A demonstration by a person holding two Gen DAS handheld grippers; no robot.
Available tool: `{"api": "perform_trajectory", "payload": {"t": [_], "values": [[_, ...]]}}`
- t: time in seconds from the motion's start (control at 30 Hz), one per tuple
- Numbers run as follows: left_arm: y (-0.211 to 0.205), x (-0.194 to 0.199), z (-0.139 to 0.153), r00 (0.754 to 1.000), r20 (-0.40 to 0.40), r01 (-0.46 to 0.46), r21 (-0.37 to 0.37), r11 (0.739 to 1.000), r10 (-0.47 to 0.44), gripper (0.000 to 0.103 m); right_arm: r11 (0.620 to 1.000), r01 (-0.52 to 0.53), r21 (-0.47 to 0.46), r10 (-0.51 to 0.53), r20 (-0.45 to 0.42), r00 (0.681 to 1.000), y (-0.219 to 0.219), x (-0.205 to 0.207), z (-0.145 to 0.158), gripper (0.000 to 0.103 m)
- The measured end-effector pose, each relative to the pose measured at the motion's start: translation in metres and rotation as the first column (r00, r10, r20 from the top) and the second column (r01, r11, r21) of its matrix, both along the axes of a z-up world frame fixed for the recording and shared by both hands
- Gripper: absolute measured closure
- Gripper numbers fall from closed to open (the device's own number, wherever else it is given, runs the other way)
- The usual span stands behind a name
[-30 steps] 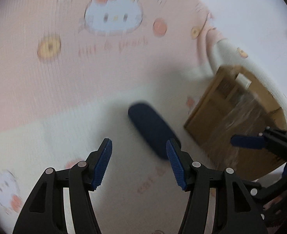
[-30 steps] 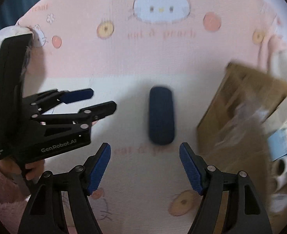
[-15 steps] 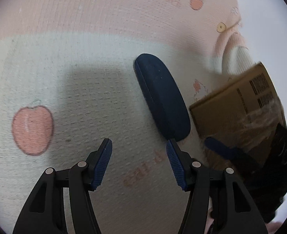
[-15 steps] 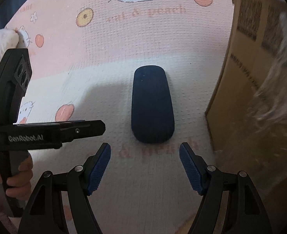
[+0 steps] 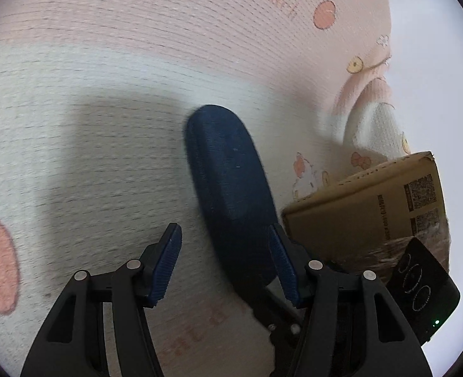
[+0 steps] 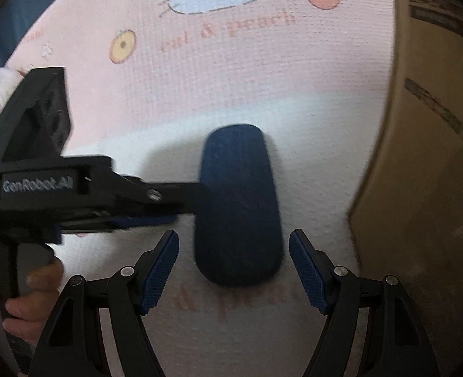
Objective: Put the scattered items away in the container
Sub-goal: 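Move both grippers down to the dark blue glasses case, then grip the dark blue glasses case with both grippers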
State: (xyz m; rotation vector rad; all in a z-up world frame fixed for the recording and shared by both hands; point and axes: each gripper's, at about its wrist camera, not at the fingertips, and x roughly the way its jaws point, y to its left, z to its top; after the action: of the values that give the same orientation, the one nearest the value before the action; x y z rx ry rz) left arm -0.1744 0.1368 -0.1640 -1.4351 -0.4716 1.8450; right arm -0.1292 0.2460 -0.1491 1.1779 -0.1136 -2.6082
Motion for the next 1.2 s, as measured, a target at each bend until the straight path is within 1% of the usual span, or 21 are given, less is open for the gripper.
{"api": "perform_trajectory", "payload": {"t": [0.03,0.07,0.1,0.17,0.23,0.33,0.43,0.47,0.63,0.7,0.77,0.83,0.9,0.97,1.0,1.03,1.1,1.17,1.2], "values": [[0.001,0.001,0.000,1.000,-0.004,0.002,0.000,1.000,-0.002,0.049,1.000,0.007,0.005,-0.007,0.007,1.000,0.000,-0.002,-0.001,0.033],[0.005,0.000,-0.001,1.000,-0.007,0.010,-0.009,1.000,-0.010,0.055,1.000,0.013,0.012,-0.013,0.022,1.000,-0.002,-0.008,-0.003,0.038],[0.009,-0.002,-0.003,1.000,-0.004,0.019,-0.018,1.000,-0.019,0.057,0.999,0.034,0.029,-0.035,0.042,0.999,-0.002,-0.010,-0.006,0.043],[0.012,-0.005,-0.005,1.000,0.014,0.028,-0.001,1.000,-0.028,0.063,0.999,0.051,-0.006,-0.050,0.045,0.998,0.003,-0.007,-0.005,0.044],[0.010,-0.005,-0.005,0.999,0.036,0.024,0.011,1.000,-0.025,0.064,0.998,0.056,-0.021,-0.054,0.058,0.997,0.004,-0.005,-0.004,0.044],[0.006,0.000,-0.006,0.998,0.047,0.038,0.012,0.999,-0.039,0.065,0.998,0.057,-0.033,-0.055,0.071,0.996,0.004,0.003,-0.004,0.044],[-0.001,0.012,-0.007,0.997,0.046,0.058,0.007,0.998,-0.058,0.067,0.999,0.044,-0.026,-0.042,0.076,0.996,-0.001,0.014,-0.003,0.044],[-0.005,0.018,-0.009,0.997,0.056,0.055,0.010,0.998,-0.056,0.067,0.999,0.032,-0.015,-0.031,0.082,0.996,-0.003,0.019,-0.004,0.044],[-0.029,0.048,-0.021,0.989,0.149,0.017,0.045,0.999,-0.023,0.070,0.997,-0.060,0.042,0.056,0.099,0.994,-0.018,0.056,-0.003,0.044],[-0.039,0.062,-0.025,0.983,0.183,0.007,0.058,0.998,-0.018,0.070,0.995,-0.088,0.054,0.081,0.120,0.989,-0.021,0.068,-0.004,0.044],[-0.045,0.073,-0.027,0.977,0.215,-0.006,0.066,0.998,-0.008,0.070,0.993,-0.093,0.068,0.085,0.123,0.989,-0.023,0.075,-0.002,0.044],[-0.048,0.081,-0.025,0.980,0.201,-0.003,0.058,0.998,-0.009,0.070,0.991,-0.103,0.089,0.092,0.119,0.989,-0.027,0.085,-0.001,0.044],[-0.048,0.088,-0.018,0.990,0.140,0.001,0.016,1.000,-0.003,0.070,0.986,-0.124,0.114,0.112,0.104,0.988,-0.032,0.092,0.001,0.043],[-0.049,0.089,-0.011,0.995,0.096,-0.005,-0.016,1.000,0.006,0.070,0.983,-0.135,0.125,0.123,0.100,0.987,-0.034,0.096,0.003,0.042],[-0.048,0.088,-0.009,0.996,0.090,-0.007,-0.023,1.000,0.009,0.069,0.983,-0.135,0.127,0.122,0.107,0.987,-0.034,0.097,0.004,0.036],[-0.048,0.085,-0.008,0.996,0.091,-0.006,-0.019,1.000,0.008,0.067,0.984,-0.129,0.125,0.115,0.116,0.987,-0.034,0.097,0.003,0.032],[-0.049,0.078,-0.006,0.994,0.105,-0.002,0.003,1.000,0.001,0.065,0.988,-0.114,0.102,0.100,0.132,0.986,-0.032,0.095,0.002,0.031],[-0.050,0.071,-0.006,0.995,0.104,-0.004,0.000,1.000,0.004,0.058,0.992,-0.110,0.069,0.099,0.151,0.984,-0.027,0.092,0.001,0.031],[-0.049,0.066,-0.007,0.995,0.103,0.006,-0.001,1.000,-0.006,0.058,0.993,-0.105,0.052,0.094,0.168,0.981,-0.026,0.086,-0.001,0.031]]}}
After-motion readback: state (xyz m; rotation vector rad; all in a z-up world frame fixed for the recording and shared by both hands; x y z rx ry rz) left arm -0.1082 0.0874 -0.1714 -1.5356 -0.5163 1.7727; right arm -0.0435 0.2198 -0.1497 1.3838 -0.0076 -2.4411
